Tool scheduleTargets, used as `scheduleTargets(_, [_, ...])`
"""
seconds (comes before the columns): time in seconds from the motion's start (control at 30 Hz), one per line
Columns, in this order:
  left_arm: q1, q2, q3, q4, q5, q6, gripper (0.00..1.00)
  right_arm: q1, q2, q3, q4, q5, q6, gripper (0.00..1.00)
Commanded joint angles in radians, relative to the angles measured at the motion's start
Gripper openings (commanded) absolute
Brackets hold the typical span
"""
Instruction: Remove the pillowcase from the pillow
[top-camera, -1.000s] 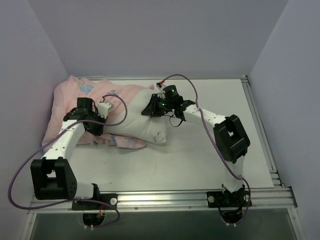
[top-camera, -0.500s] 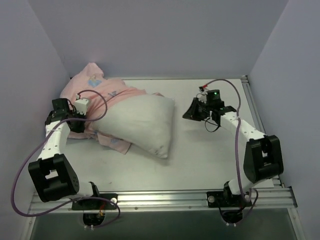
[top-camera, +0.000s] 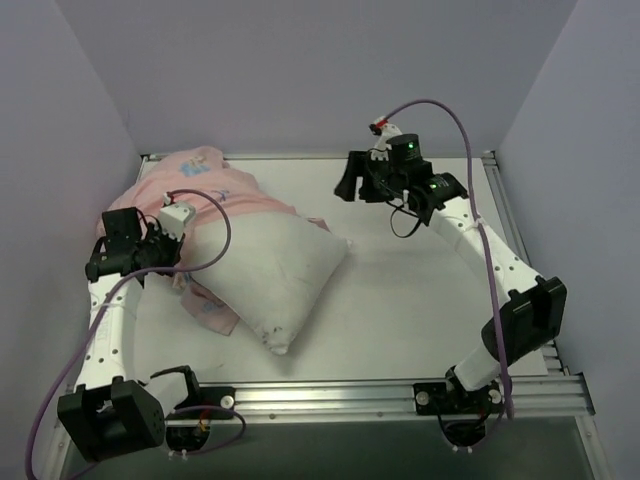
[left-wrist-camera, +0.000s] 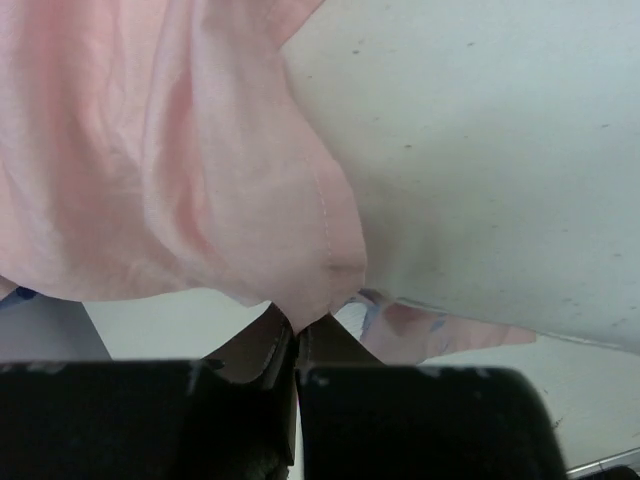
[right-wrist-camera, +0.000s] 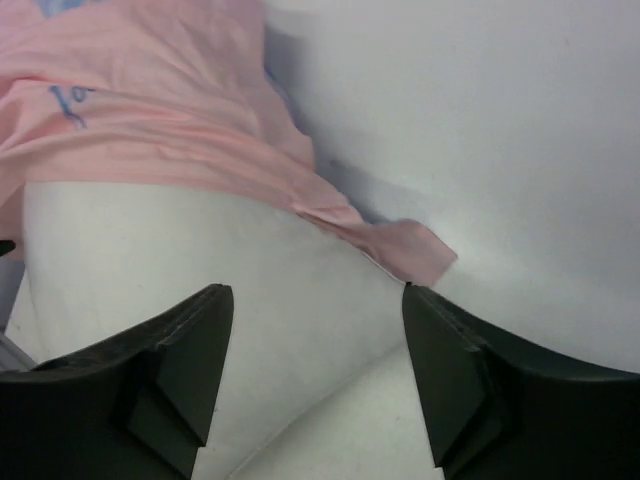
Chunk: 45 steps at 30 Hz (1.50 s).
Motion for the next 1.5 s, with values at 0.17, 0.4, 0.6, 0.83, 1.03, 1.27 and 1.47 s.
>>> scheduleTargets(0.17, [0.002, 0.015, 0.029, -0.085, 0.049, 0.024, 0.02, 0.261, 0.315, 0.262, -0.037, 0.047, -0.008, 0.85])
scheduleTargets(0.4, [-0.003, 0.027, 0.234, -0.24, 0.163, 0.079, 0.97, 0.389, 0.503, 0.253, -0.093, 0.034, -0.048, 0.77])
scheduleTargets(0.6, [-0.197, 0.189, 0.463, -0.122, 0.078, -0.06, 0.95, 0.395, 0.445, 0.093, 0.026, -0.022, -0.045, 0.0])
scheduleTargets(0.83, [-0.397, 0.449, 0.541, -0.028, -0.105, -0.04, 1.0, 0.395, 0.34, 0.001, 0.111, -0.038, -0.08, 0.0])
scheduleTargets(1.03, [-0.42, 0.579, 0.624, -0.022, -0.122, -0.07, 0.64, 0.397, 0.285, -0.043, 0.164, -0.05, -0.075, 0.0])
scheduleTargets(1.27, [-0.403, 0.599, 0.679, 0.016, -0.066, -0.214, 0.02, 0.395, 0.247, -0.094, 0.12, -0.049, -0.078, 0.0])
scheduleTargets(1.47, [-0.379, 0.676, 0.776, 0.086, -0.191, -0.304, 0.02, 0.395, 0.136, -0.23, 0.051, -0.023, -0.062, 0.0])
